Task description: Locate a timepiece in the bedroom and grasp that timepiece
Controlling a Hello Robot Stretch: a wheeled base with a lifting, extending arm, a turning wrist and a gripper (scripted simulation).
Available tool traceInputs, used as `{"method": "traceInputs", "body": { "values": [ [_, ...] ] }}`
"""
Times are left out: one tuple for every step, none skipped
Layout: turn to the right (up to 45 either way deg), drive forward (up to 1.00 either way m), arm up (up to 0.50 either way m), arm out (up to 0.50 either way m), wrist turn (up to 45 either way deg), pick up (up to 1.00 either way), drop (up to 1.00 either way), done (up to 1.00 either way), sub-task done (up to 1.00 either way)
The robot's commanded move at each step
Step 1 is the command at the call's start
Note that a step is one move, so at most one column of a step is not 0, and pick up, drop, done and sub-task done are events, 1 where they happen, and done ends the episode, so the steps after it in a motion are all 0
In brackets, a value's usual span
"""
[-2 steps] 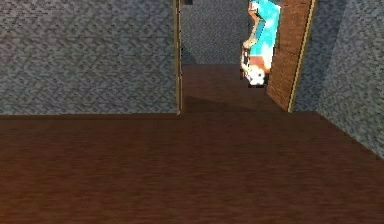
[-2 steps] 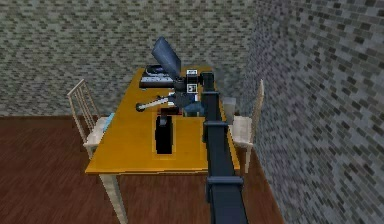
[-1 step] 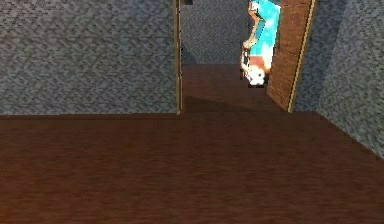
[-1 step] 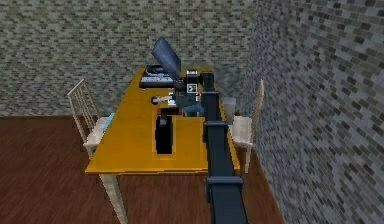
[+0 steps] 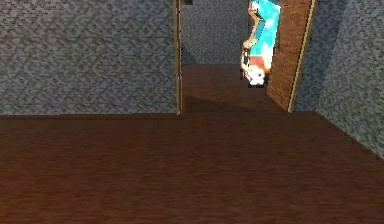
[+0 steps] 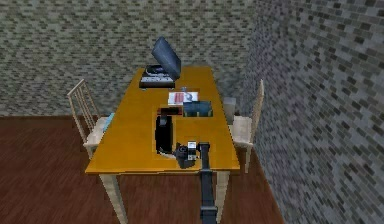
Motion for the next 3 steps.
{"method": "traceInputs", "body": {
  "values": [
    [0.0, 0.00, 0.00, 0.00, 0.0, 1.00, 0.00, 0.00, 0.00],
    [0.0, 0.00, 0.10, 0.00, 0.0, 0.00, 0.00, 0.00, 0.00],
    [0.0, 0.00, 0.00, 0.00, 0.0, 0.00, 0.00, 1.00, 0.00]
  ]
}}
